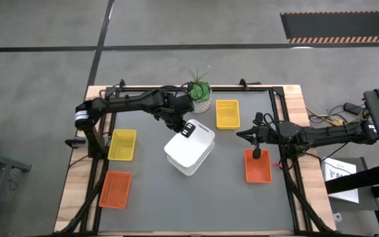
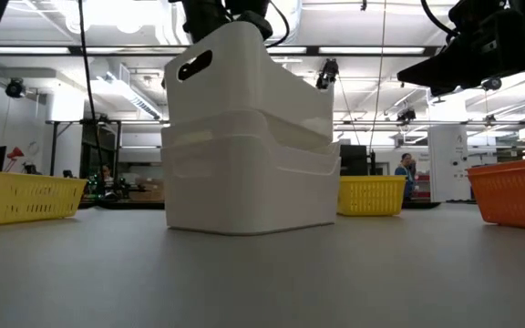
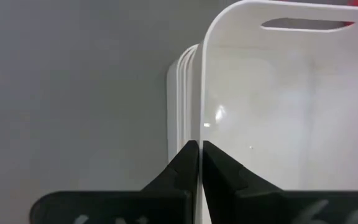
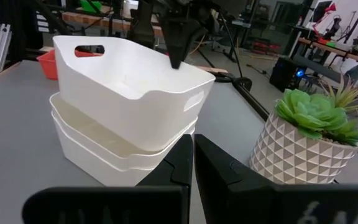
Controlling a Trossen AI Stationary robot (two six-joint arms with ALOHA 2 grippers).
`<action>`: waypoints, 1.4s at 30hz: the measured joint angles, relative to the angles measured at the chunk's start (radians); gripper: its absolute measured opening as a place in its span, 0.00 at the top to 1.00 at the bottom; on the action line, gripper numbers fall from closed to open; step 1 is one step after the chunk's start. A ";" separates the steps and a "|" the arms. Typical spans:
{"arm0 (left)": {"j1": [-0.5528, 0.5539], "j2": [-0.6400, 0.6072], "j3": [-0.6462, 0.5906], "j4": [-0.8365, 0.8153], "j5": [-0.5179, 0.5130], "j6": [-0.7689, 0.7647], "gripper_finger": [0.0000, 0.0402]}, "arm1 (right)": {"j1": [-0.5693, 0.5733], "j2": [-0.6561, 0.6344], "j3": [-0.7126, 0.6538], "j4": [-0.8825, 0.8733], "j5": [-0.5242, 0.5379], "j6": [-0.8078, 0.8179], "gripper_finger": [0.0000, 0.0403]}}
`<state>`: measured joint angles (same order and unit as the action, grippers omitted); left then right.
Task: Stack baskets by color
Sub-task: Stack the left white bin on the right white bins, then stack the left yellow bin on the right yellow bin
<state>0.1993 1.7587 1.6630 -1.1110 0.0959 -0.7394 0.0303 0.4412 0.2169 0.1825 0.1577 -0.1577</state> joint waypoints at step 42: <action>-0.356 -0.341 -0.617 1.008 -0.212 0.898 0.69 | 0.000 0.000 0.000 -0.020 0.000 0.025 0.98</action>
<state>-0.1567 1.4173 1.0461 -0.1027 -0.1162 0.1587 0.0302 0.4416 0.2169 0.1628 0.1581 -0.1330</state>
